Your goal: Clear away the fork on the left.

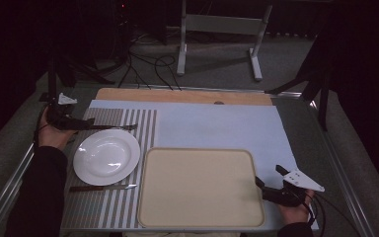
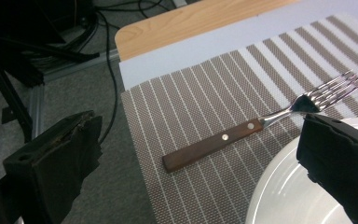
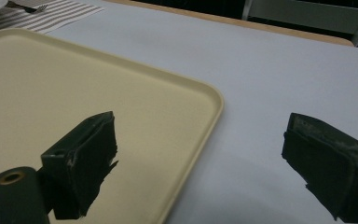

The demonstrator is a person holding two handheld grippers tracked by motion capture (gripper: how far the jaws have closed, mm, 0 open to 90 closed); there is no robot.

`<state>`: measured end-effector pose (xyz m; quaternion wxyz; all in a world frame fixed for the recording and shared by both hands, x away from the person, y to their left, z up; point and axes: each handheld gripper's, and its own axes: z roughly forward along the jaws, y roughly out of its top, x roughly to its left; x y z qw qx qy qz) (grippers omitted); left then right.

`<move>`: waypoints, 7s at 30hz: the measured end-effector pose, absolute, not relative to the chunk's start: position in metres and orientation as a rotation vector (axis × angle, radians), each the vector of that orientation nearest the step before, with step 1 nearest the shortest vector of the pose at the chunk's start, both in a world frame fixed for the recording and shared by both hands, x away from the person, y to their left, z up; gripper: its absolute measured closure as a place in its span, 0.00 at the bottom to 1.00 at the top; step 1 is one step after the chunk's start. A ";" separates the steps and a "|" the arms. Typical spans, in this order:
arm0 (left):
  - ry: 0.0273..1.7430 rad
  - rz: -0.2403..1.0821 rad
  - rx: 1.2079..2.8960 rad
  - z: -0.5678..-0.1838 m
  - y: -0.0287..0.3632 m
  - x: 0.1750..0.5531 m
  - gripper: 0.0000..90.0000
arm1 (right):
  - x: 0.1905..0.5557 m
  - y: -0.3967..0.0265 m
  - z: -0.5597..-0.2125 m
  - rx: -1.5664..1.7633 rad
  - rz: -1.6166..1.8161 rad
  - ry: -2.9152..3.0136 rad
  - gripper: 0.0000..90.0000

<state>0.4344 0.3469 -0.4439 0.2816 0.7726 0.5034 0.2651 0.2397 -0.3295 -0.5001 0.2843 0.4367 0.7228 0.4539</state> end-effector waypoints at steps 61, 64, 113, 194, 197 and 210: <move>1.567 0.560 2.264 -0.492 0.332 0.476 0.06 | 0.238 -0.332 -0.501 1.177 1.203 1.948 0.11; 1.578 0.544 2.260 -0.496 0.334 0.477 0.09 | 0.238 -0.333 -0.502 1.180 1.197 1.949 0.11; 1.406 0.385 2.364 -0.500 0.311 0.481 0.85 | 0.237 -0.335 -0.504 1.193 1.193 1.961 0.11; 1.219 0.640 1.962 -0.437 0.225 0.337 0.85 | 0.237 -0.334 -0.501 1.182 1.214 1.953 0.11; 1.206 0.656 1.956 -0.438 0.216 0.330 0.85 | 0.237 -0.335 -0.501 1.182 1.216 1.952 0.11; 1.227 0.655 1.935 -0.451 0.195 0.309 0.85 | 0.238 -0.334 -0.501 1.179 1.218 1.953 0.11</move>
